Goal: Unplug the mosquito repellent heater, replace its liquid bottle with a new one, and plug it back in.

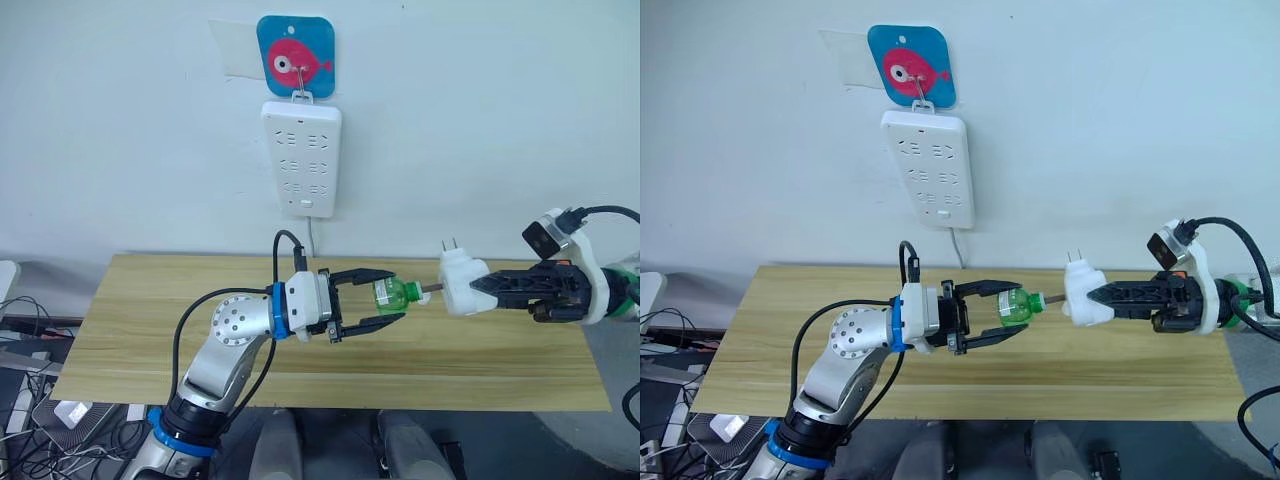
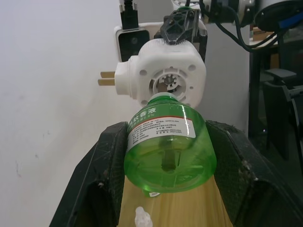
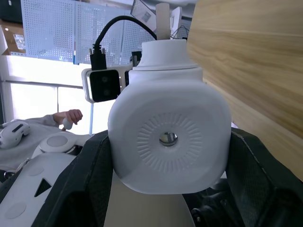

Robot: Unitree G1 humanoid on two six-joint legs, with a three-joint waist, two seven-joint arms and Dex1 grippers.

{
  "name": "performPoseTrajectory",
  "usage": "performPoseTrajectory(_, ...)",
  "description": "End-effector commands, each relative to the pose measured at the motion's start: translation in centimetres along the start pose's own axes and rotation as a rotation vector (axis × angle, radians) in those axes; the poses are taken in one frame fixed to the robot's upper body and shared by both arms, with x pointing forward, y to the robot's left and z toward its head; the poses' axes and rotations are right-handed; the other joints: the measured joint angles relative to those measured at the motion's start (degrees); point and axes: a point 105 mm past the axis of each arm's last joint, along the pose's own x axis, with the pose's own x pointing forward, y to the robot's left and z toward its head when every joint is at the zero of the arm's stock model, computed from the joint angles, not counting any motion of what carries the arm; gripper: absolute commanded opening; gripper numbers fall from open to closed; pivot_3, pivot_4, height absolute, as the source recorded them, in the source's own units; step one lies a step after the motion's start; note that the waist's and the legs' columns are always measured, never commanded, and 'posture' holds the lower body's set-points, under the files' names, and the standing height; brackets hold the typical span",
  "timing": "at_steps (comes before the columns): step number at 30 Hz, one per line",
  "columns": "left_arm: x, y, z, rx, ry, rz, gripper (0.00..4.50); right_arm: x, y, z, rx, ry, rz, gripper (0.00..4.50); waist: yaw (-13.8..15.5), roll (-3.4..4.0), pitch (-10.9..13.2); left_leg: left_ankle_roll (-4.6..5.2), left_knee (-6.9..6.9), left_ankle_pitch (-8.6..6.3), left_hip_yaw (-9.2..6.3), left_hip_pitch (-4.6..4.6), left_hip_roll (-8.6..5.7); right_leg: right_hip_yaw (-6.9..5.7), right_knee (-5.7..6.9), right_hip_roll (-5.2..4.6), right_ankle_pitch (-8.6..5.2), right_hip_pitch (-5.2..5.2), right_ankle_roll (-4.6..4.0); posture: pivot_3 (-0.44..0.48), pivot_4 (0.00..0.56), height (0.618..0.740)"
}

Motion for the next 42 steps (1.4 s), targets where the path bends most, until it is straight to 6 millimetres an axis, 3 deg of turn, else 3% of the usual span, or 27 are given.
performPoseTrajectory(1,0.4,0.0,0.5,0.009,-0.025,-0.009,2.23,0.3,1.4,0.1,-0.04,-0.016,0.027,2.94,0.0,0.0,0.0,0.0,0.0,0.0,0.0,0.0,0.0,0.0,0.0,0.0,0.0,0.0,0.0,-0.095,0.228,0.74)
performPoseTrajectory(31,1.2,0.4,0.6,0.011,-0.038,-0.005,2.23,1.1,1.5,-0.6,-0.067,0.012,0.027,2.94,0.1,0.01,0.0,-0.04,0.0,0.02,0.01,0.0,0.02,0.0,0.04,0.0,0.0,-0.03,0.0,-0.086,0.217,0.74)
performPoseTrajectory(42,1.0,0.5,0.6,0.006,-0.027,-0.011,2.23,0.8,1.3,0.3,-0.063,-0.028,0.019,2.94,0.0,0.01,0.0,-0.04,0.01,0.02,0.01,0.0,0.02,-0.01,0.05,0.0,0.0,-0.03,0.0,-0.089,0.225,0.74)
